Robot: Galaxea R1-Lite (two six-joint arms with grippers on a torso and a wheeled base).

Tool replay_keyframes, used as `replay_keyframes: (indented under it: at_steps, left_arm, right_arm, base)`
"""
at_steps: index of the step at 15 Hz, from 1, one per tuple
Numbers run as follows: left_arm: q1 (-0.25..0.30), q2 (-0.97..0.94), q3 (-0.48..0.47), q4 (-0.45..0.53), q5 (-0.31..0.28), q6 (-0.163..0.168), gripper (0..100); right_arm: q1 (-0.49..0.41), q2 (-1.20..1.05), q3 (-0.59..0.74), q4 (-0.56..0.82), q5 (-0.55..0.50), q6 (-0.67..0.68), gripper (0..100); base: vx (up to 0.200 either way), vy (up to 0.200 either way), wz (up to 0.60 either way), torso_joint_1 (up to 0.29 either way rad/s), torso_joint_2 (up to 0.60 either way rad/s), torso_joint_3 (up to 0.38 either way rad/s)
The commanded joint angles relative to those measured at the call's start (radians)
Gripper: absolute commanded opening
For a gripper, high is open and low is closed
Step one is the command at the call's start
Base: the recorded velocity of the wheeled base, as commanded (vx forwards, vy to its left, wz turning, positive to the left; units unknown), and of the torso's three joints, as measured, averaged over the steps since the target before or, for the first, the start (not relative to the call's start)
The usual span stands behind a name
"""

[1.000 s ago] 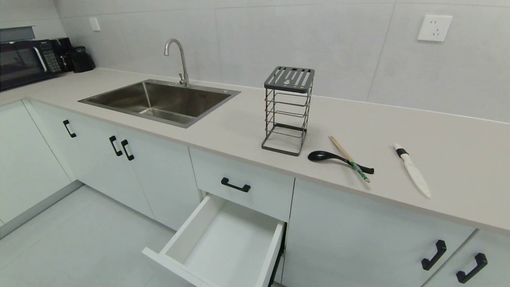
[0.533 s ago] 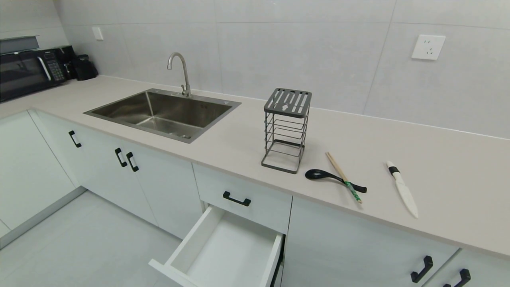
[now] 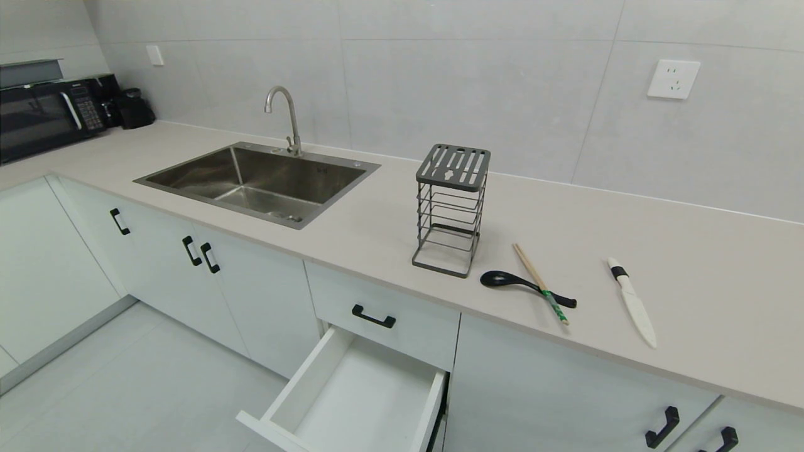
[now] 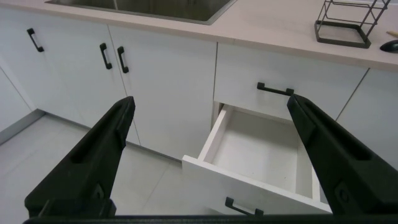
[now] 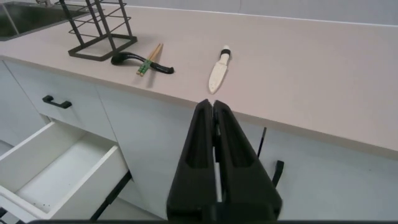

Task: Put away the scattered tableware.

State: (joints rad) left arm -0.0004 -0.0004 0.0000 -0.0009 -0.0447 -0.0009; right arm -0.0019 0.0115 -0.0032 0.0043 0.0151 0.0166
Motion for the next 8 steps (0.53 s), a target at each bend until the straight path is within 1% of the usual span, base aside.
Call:
replay_keyframes:
  at_steps: [1, 4, 5, 6, 7, 8]
  left_arm:
    - [0.0, 0.0, 0.0, -0.001, 0.0, 0.001, 100]
    - [0.0, 0.0, 0.0, -0.001, 0.0, 0.001, 100]
    - [0.0, 0.002, 0.0, -0.001, 0.0, 0.001, 100]
    - [0.0, 0.0, 0.0, -0.001, 0.0, -0.001, 100]
    - [0.0, 0.0, 0.0, -0.001, 0.0, -0.001, 100]
    - [0.0, 0.0, 0.0, -0.001, 0.0, -0.001, 100]
  right_arm:
    - [-0.001, 0.001, 0.0, 0.0, 0.0, -0.001, 100]
    - [-0.001, 0.001, 0.0, 0.002, 0.005, 0.002, 100]
    - [-0.001, 0.001, 0.003, -0.026, 0.006, 0.005, 100]
    - [-0.001, 0.001, -0.001, -0.107, 0.006, 0.009, 100]
    - [-0.001, 0.001, -0.011, -0.256, 0.029, 0.0, 100]
    - [-0.001, 0.001, -0.021, -0.254, 0.06, -0.003, 100]
  base:
    - [0.0, 0.0, 0.0, 0.0, 0.0, 0.0]
    - [0.0, 0.0, 0.0, 0.0, 0.0, 0.0]
    - [0.0, 0.0, 0.0, 0.0, 0.0, 0.0]
    - [0.0, 0.0, 0.0, 0.0, 0.0, 0.0]
    - [0.0, 0.0, 0.0, 0.0, 0.0, 0.0]
    - [0.0, 0.0, 0.0, 0.0, 0.0, 0.0]
